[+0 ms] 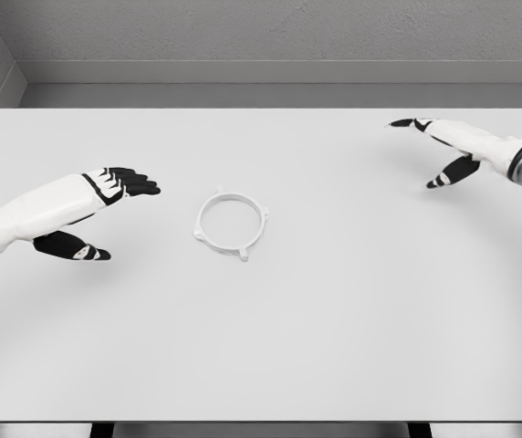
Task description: Assemble PVC drainage pipe clamps
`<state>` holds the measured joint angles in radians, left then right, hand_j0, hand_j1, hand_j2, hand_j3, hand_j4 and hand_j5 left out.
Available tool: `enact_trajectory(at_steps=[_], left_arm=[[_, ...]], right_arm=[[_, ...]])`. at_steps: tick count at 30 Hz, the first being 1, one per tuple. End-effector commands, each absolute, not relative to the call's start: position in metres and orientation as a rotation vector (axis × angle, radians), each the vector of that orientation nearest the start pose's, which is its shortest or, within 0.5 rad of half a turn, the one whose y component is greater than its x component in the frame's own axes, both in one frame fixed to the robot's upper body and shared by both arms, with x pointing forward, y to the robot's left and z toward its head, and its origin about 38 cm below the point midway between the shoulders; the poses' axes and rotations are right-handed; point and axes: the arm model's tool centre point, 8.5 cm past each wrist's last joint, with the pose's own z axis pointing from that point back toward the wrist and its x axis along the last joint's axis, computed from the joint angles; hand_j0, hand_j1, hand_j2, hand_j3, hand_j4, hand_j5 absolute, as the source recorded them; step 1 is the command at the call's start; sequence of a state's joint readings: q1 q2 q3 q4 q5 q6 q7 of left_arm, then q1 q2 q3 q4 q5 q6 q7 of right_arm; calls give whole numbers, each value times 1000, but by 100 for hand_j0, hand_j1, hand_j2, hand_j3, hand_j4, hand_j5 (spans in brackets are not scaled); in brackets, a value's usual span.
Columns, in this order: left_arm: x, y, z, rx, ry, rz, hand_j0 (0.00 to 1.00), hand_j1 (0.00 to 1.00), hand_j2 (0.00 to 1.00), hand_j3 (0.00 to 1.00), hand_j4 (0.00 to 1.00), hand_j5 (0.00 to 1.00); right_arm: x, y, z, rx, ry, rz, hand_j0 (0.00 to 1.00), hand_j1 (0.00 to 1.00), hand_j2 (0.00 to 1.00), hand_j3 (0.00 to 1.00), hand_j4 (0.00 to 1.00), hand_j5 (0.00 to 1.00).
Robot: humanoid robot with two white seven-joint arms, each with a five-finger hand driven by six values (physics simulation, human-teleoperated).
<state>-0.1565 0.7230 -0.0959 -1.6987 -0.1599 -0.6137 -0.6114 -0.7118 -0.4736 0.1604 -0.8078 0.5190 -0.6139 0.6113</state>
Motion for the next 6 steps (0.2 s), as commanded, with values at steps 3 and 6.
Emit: enact_trajectory(at_steps=[3,6], left_arm=[[356,322,212,208,-1736,-1702,100,100,100,100,100,100],[356,322,213,202,-1741,-1696,100,100,100,100,100,100]], right_arm=[[509,-392,177,-400,-1409,1399,100,100,100,100,100,100],[506,-392,172,-392,-1402,1397,100,100,100,100,100,100]])
